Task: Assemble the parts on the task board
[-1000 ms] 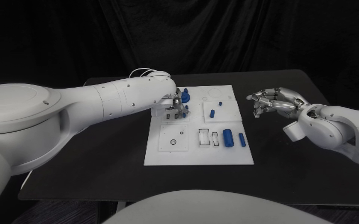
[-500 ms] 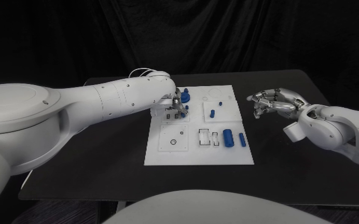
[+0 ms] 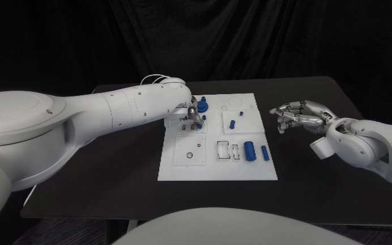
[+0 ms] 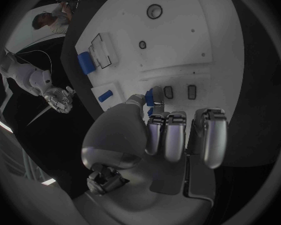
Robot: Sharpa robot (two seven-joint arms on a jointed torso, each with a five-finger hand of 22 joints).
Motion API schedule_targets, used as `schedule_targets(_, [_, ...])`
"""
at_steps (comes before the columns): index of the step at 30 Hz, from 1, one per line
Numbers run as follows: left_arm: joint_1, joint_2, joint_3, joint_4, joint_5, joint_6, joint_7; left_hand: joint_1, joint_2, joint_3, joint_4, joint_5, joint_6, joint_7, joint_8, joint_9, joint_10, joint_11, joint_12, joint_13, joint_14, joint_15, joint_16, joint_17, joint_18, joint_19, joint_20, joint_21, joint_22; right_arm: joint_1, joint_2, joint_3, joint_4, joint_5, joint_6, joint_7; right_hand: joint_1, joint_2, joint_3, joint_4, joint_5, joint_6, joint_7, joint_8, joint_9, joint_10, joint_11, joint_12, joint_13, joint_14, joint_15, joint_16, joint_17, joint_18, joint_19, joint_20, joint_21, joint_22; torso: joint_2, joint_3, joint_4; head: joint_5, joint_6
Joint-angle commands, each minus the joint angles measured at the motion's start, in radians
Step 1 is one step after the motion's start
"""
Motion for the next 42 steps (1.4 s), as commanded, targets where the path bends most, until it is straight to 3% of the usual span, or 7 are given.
schedule_targets(1, [-0.002,-0.002,0.001,0.004,0.007,0.006,0.002,-0.008,-0.033,0.067,-0.002,0.009,-0.004,-0.005,0.010,0.014,0.100,0.000,0.000,0.263,0.106,-0.008,0.003,0.263,0.013,0.002,-0.008,-0.006,0.186,-0.004,-0.003,0.001,0.000,-0.002,0.012,-0.017,0.012,-0.001,0.004,0.000,0.006,-0.006,0.002,0.005,-0.002,-0.004,-0.001,0.006,-0.002,-0.006,0.000,0.007,-0.001,0.016,-0.005,-0.001,0.005,0.001,0.000,0.0001,-0.0001,0.000,0.000])
schedule_targets(9, [-0.002,-0.016,0.001,0.020,0.007,-0.036,-0.003,-0.036,-0.115,0.259,-0.007,-0.006,0.009,-0.006,0.002,0.034,0.100,-0.002,0.000,0.263,0.106,-0.010,0.003,0.263,0.015,-0.001,-0.010,-0.014,0.186,-0.008,-0.005,0.001,0.000,-0.002,0.009,-0.017,0.014,-0.002,0.005,0.000,0.008,-0.007,0.003,0.006,-0.002,-0.005,0.000,0.006,-0.003,-0.007,0.000,0.007,-0.002,0.016,-0.006,0.000,0.006,0.002,0.000,0.0002,-0.0005,-0.001,0.000])
schedule_targets(15, [-0.002,-0.035,0.001,0.043,0.007,-0.078,-0.005,-0.046,-0.141,0.314,-0.011,-0.012,0.019,-0.008,-0.004,0.037,0.100,-0.003,0.000,0.263,0.106,-0.012,0.003,0.263,0.015,0.000,-0.011,-0.016,0.187,-0.010,-0.005,0.001,-0.002,-0.002,0.007,-0.018,0.014,-0.003,0.006,0.000,0.009,-0.007,0.003,0.007,-0.002,-0.006,0.000,0.006,-0.003,-0.008,0.000,0.007,-0.003,0.016,-0.007,0.000,0.006,0.003,0.000,0.0002,0.0000,0.001,0.000])
schedule_targets(18, [-0.002,-0.048,0.001,0.059,0.007,-0.112,-0.003,-0.068,-0.155,0.341,-0.008,-0.054,0.015,-0.004,-0.015,0.038,0.100,-0.001,0.000,0.263,0.106,-0.011,0.003,0.263,0.018,-0.007,-0.011,-0.025,0.182,-0.011,-0.005,0.001,-0.002,-0.002,0.007,-0.019,0.014,-0.003,0.006,0.000,0.009,-0.007,0.003,0.007,-0.002,-0.006,0.000,0.006,-0.003,-0.008,0.000,0.007,-0.003,0.016,-0.007,0.000,0.006,0.003,0.000,0.0002,-0.0001,0.005,0.000])
schedule_targets(24, [-0.002,-0.073,0.001,0.084,0.007,-0.161,-0.003,-0.078,-0.160,0.351,-0.007,-0.070,0.010,-0.002,-0.023,0.036,0.100,0.001,0.000,0.263,0.106,-0.010,0.003,0.263,0.020,-0.013,-0.010,-0.032,0.178,-0.013,-0.005,0.001,-0.004,-0.002,0.008,-0.019,0.015,-0.003,0.007,0.001,0.011,-0.008,0.003,0.007,-0.002,-0.006,0.000,0.006,-0.004,-0.008,0.001,0.007,-0.004,0.016,-0.007,0.000,0.006,0.003,0.000,0.0000,0.0003,0.007,0.000])
schedule_targets(27, [-0.002,-0.080,0.001,0.091,0.007,-0.175,-0.003,-0.088,-0.162,0.359,-0.008,-0.103,0.011,-0.001,-0.028,0.036,0.100,0.002,0.000,0.263,0.106,-0.008,0.003,0.263,0.020,-0.014,-0.008,-0.034,0.178,-0.013,-0.004,0.001,-0.004,-0.002,0.008,-0.019,0.015,-0.003,0.007,0.001,0.011,-0.008,0.003,0.007,-0.002,-0.006,0.000,0.006,-0.004,-0.008,0.001,0.007,-0.004,0.016,-0.007,0.000,0.006,0.003,0.000,0.0000,0.0000,0.007,0.000])
schedule_targets(42, [-0.004,-0.105,0.000,0.111,0.007,-0.228,-0.002,-0.106,-0.161,0.371,-0.008,-0.162,0.012,0.002,-0.040,0.034,0.100,0.005,0.000,0.263,0.106,-0.005,0.003,0.263,0.024,-0.024,-0.006,-0.049,0.172,-0.014,-0.008,0.001,-0.001,-0.002,-0.003,-0.018,0.017,-0.004,0.008,0.000,0.013,-0.009,0.004,0.008,-0.003,-0.007,0.001,0.006,-0.005,-0.009,0.001,0.008,-0.005,0.016,-0.008,0.000,0.007,0.004,0.000,0.0004,-0.0008,0.008,0.000])
